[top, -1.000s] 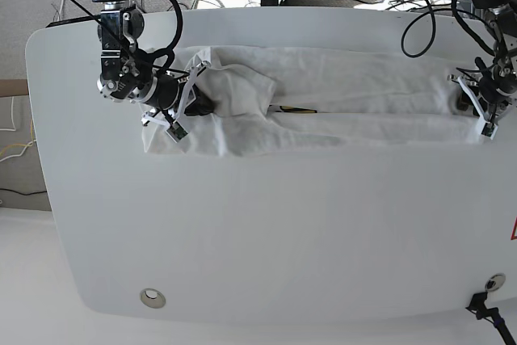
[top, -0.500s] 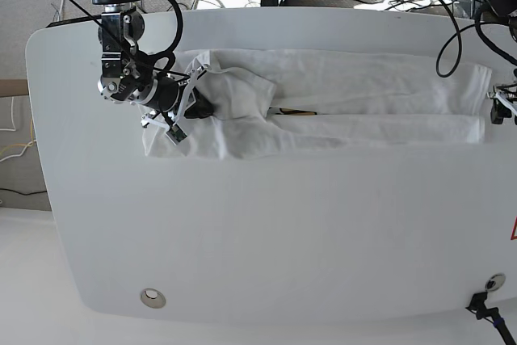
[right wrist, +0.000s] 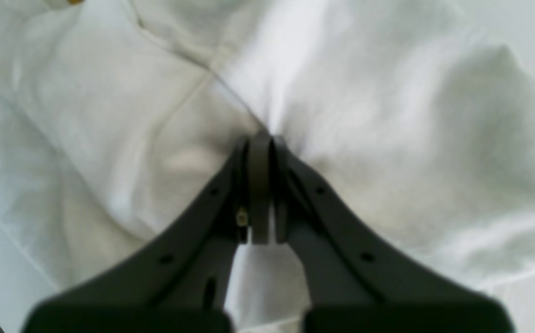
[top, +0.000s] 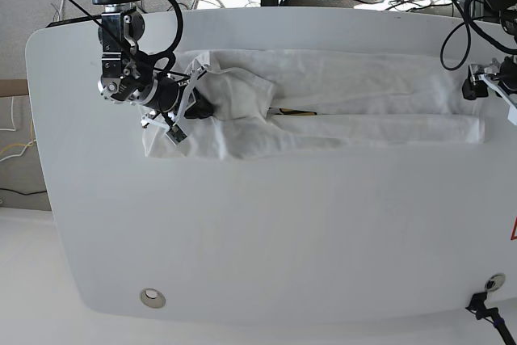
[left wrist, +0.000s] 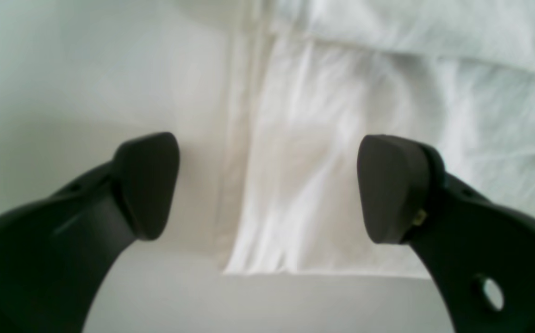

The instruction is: Fold the T-shirt properly

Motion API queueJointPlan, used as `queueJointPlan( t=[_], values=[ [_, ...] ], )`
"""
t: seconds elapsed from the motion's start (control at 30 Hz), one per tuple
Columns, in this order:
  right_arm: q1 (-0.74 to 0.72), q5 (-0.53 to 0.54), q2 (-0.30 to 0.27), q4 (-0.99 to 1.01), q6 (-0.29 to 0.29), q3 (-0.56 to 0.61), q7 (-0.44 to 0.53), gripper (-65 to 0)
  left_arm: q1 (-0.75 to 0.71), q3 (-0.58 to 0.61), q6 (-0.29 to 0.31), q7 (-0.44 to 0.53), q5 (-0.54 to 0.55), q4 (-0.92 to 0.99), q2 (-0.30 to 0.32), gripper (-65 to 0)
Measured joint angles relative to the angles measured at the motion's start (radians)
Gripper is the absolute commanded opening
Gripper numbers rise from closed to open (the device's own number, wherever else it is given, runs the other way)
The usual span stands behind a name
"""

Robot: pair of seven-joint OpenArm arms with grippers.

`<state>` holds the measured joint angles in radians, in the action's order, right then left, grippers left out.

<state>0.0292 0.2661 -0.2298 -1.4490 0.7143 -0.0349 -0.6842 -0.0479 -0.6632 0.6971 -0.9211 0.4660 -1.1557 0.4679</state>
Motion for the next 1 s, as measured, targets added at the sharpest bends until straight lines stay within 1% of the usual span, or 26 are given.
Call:
queueJointPlan(
  t=[0.13,0.2,0.3,0.5,0.53,0.6,0.7,0.77,0.83,0.93,1.0],
  values=[
    [0.0,0.0,0.0,0.0,0.0,0.0,0.0,-65.0,0.006,0.008,0.0,0.031,0.016,-0.01,-0.039,-7.9],
    [0.0,0.0,0.001,0.0,0.0,0.0,0.0,-65.0,0.029,0.028,0.0,0.032,0.013,-0.012,-0.047,-7.9],
    [0.0,-0.003,0.003,-0.001,-0.003,0.0,-0.001,-65.0,0.057,0.039,0.0,0.029,0.013,-0.013,-0.077,-7.9],
    [0.003,-0.003,0.002,-0.001,-0.006,0.0,0.003,-65.0,0.093,0.035,-0.001,0.027,0.005,-0.012,-0.113,-8.2],
    [0.003,-0.001,0.002,-0.001,-0.006,0.0,0.004,-65.0,0.099,0.036,0.0,0.024,0.007,-0.012,-0.122,-10.1],
    [0.003,0.0,0.002,-0.001,-0.006,0.0,0.003,-65.0,0.101,0.038,0.0,0.027,0.022,-0.012,-0.135,-19.6],
    [0.003,0.0,0.002,-0.001,-0.006,0.0,0.004,-65.0,0.109,0.038,0.0,0.021,0.002,-0.011,-0.14,-40.4],
    [0.003,0.0,0.002,-0.001,-0.006,0.0,0.003,-65.0,0.112,0.038,0.0,0.015,0.0,-0.007,-0.142,-50.4],
    [0.003,0.001,0.0,-0.001,-0.006,0.0,0.003,-65.0,0.111,0.04,0.0,0.012,0.0,-0.006,-0.144,-54.9],
    [0.003,0.001,0.0,-0.001,-0.006,0.0,0.004,-65.0,0.111,0.04,0.0,0.008,0.001,-0.006,-0.144,-55.2],
    [0.003,0.001,0.0,-0.001,-0.006,0.0,0.004,-65.0,0.103,0.041,-0.004,-0.002,-0.008,-0.047,-0.15,-55.2]
  ],
)
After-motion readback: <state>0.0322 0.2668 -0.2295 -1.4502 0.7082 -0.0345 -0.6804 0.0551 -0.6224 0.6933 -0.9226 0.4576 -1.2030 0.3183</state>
